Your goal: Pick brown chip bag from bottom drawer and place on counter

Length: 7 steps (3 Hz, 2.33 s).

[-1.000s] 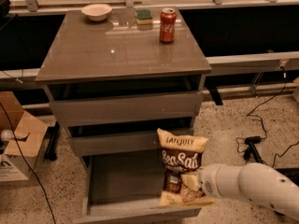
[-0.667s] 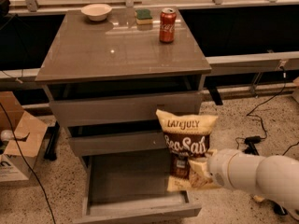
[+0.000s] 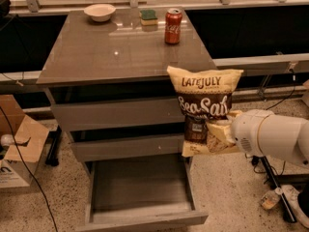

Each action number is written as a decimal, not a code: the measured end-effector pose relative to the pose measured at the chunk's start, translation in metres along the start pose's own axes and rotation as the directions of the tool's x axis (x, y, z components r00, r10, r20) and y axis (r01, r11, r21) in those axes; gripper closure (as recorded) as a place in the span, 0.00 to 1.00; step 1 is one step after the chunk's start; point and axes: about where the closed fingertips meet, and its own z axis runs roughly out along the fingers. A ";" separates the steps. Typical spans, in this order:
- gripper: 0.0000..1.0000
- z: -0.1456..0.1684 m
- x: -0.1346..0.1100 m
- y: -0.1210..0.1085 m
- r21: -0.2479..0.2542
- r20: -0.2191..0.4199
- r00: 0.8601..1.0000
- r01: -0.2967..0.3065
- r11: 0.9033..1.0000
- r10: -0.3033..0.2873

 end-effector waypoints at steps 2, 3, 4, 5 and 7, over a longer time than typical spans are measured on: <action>1.00 -0.001 -0.027 -0.004 0.044 0.012 0.996 0.088 0.995 -0.088; 1.00 0.007 -0.073 -0.015 0.069 0.011 0.974 0.224 0.972 -0.225; 1.00 0.033 -0.119 -0.015 0.053 0.004 0.934 0.357 0.933 -0.358; 1.00 0.063 -0.157 -0.012 0.038 -0.016 0.885 0.466 0.884 -0.466; 1.00 0.123 -0.257 -0.007 0.044 -0.043 0.720 0.693 0.719 -0.692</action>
Offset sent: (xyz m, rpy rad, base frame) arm 0.0293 0.0187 0.0634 -0.1773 -0.1896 0.0309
